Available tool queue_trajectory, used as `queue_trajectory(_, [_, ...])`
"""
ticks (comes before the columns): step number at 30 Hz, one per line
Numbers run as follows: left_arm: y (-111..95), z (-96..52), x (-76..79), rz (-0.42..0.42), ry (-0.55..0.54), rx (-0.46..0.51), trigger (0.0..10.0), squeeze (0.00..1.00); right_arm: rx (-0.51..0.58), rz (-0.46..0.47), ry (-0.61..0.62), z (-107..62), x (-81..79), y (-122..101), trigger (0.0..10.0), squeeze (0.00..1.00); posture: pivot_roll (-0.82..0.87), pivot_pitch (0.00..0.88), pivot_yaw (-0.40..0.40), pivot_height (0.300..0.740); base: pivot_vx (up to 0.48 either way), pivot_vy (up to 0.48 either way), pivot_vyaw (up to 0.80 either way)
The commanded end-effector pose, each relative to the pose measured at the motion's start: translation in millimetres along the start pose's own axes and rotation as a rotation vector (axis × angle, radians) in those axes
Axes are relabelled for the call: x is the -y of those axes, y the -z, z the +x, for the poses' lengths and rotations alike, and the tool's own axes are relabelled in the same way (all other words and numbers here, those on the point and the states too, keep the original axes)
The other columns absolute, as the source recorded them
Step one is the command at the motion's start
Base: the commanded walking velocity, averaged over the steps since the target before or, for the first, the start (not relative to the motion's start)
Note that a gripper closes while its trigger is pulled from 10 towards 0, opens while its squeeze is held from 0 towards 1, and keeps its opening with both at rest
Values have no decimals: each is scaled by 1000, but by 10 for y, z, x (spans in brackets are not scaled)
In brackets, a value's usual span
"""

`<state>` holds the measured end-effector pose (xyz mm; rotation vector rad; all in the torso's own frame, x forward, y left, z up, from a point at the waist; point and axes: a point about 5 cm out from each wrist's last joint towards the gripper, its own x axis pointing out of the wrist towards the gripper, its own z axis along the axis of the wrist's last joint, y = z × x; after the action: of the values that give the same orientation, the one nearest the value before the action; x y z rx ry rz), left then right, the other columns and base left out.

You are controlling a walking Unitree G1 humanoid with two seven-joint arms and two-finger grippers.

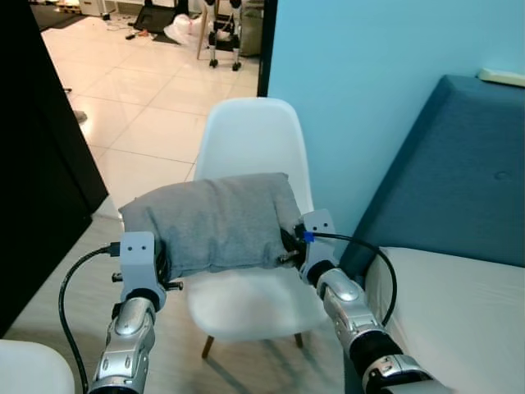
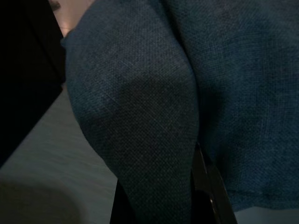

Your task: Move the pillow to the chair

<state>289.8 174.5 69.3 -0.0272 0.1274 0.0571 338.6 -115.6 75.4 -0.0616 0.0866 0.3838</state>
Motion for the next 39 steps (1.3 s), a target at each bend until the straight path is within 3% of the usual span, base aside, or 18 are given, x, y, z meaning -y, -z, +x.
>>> queue_trajectory(1, [-114, 57, 177, 8, 77, 44, 10000, 0, 3, 20, -32, 24, -61, -13, 10000, 0, 69, 68, -37, 740, 304, 0, 0])
queue_trajectory(5, [-119, 62, 181, 9, 82, 43, 10000, 0, 1, 33, -14, 11, -31, 0, 10000, 0, 66, 70, -32, 740, 299, 0, -725])
queue_trajectory(22, [-105, 15, 225, -8, 114, 66, 10000, 0, 2, -11, -22, 5, -50, 9, 10000, 0, 67, 72, -38, 740, 252, 0, 0])
queue_trajectory(26, [-84, 21, 233, 31, 121, 53, 10000, 0, 0, -22, -4, 8, -21, 4, 10000, 0, 67, 79, -33, 740, 0, 0, 0])
queue_trajectory(33, [-83, 170, 321, 124, 219, 3, 10000, 0, -39, -52, 74, 71, 212, -91, 10000, 0, 75, 158, -29, 740, 0, 0, 0])
queue_trajectory(39, [-81, 252, 355, 157, 278, -14, 10000, 0, -74, -67, 93, 105, 314, -143, 10000, 0, 77, 218, -28, 740, 0, 0, 0])
